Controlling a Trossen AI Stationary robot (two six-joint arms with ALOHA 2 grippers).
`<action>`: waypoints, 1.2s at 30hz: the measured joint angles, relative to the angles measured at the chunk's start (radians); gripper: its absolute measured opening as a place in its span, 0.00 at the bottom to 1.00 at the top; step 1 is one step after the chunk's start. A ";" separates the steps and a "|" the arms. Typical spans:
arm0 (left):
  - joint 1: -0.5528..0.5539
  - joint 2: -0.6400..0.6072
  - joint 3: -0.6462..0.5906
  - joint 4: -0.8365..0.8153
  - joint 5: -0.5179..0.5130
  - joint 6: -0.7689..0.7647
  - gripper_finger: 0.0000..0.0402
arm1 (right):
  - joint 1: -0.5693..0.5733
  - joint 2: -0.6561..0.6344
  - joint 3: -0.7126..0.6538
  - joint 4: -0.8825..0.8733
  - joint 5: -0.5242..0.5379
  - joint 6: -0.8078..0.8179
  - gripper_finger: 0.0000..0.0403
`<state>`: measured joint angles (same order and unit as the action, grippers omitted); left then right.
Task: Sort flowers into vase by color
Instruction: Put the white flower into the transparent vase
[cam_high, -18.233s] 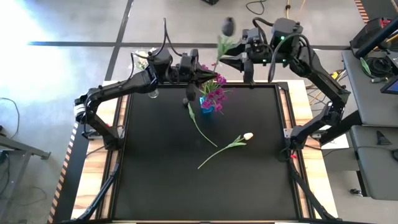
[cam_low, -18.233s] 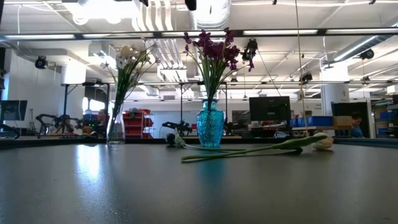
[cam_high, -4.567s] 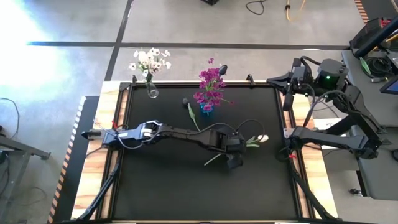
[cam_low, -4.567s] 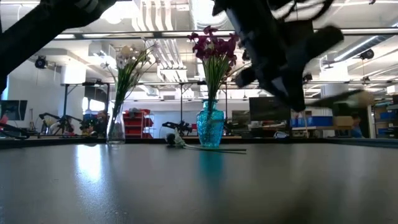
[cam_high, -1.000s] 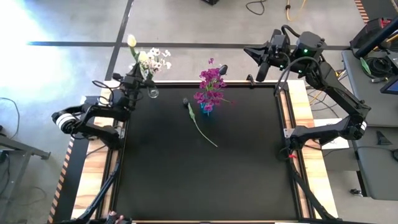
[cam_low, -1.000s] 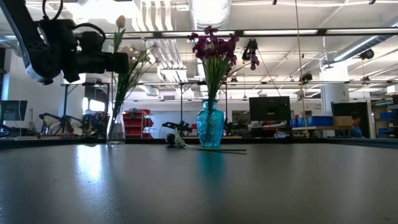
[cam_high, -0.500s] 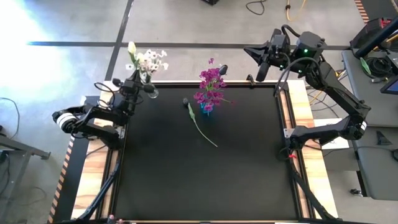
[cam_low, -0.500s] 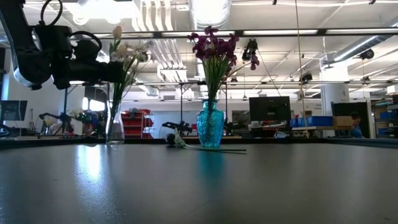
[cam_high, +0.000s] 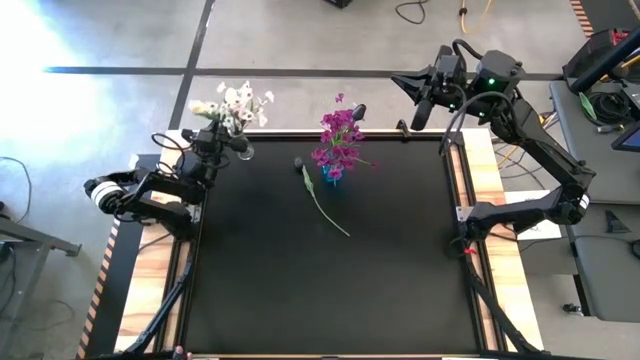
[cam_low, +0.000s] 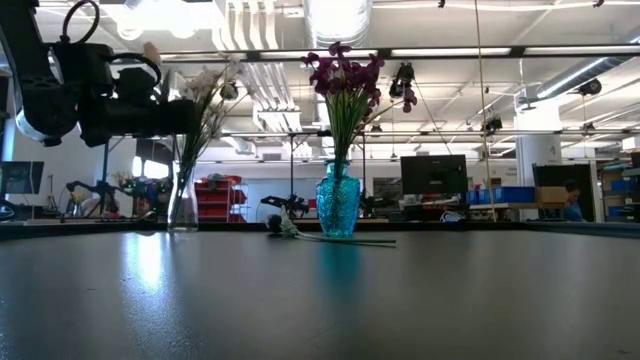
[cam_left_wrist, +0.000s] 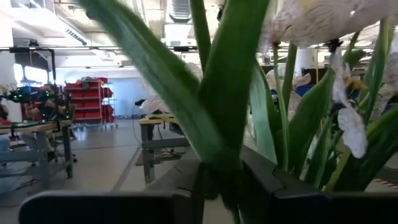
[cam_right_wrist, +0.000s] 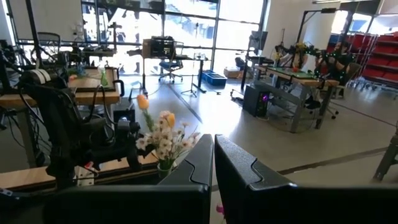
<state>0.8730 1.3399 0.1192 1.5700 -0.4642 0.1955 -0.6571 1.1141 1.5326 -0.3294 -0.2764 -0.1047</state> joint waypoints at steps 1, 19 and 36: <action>-0.001 0.000 0.000 0.000 0.003 -0.003 0.15 | 0.000 0.000 0.000 0.000 0.000 0.000 0.02; -0.052 -0.166 0.000 -0.187 0.004 -0.028 0.28 | 0.000 0.000 0.000 -0.001 0.000 0.016 0.02; -0.055 -0.644 0.000 -0.831 0.069 -0.152 0.28 | 0.000 0.000 0.000 -0.001 -0.002 -0.012 0.02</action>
<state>0.8185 0.6962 0.1192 0.7385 -0.3953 0.0439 -0.6571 1.1141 1.5322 -0.3305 -0.2781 -0.1164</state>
